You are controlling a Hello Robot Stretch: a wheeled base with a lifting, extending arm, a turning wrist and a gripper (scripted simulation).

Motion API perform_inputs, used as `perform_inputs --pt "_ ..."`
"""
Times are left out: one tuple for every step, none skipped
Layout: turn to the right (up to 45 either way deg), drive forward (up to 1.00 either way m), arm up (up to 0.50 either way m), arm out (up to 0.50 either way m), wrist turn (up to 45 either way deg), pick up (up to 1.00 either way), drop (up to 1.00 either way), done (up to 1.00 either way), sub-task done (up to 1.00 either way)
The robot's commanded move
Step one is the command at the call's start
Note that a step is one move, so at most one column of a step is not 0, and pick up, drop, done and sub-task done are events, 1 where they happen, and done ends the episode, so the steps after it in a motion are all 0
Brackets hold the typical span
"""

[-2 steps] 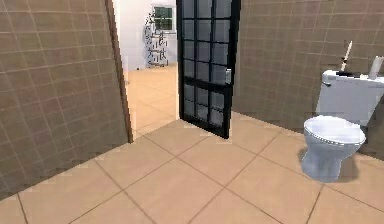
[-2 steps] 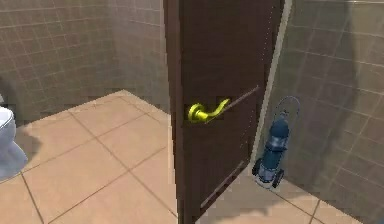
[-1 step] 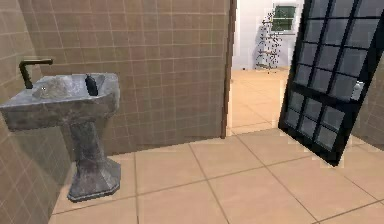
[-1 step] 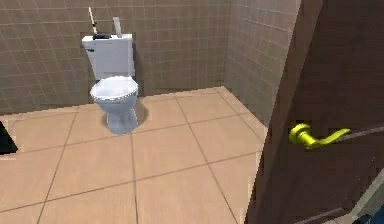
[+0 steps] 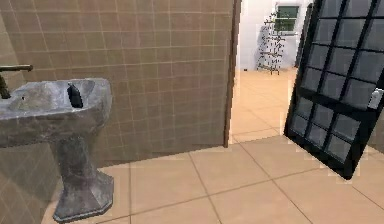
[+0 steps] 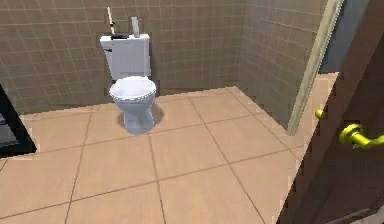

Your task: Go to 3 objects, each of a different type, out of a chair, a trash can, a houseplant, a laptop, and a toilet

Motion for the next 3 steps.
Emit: perform_inputs --pt "45.0 0.0 0.0 0.0 0.0 0.0 0.0 0.0 0.0" --pt "27.0 0.0 0.0 0.0 0.0 0.0 0.0 0.0 0.0" --pt "0.0 0.15 0.0 0.0 0.0 0.0 0.0 0.0 0.0"
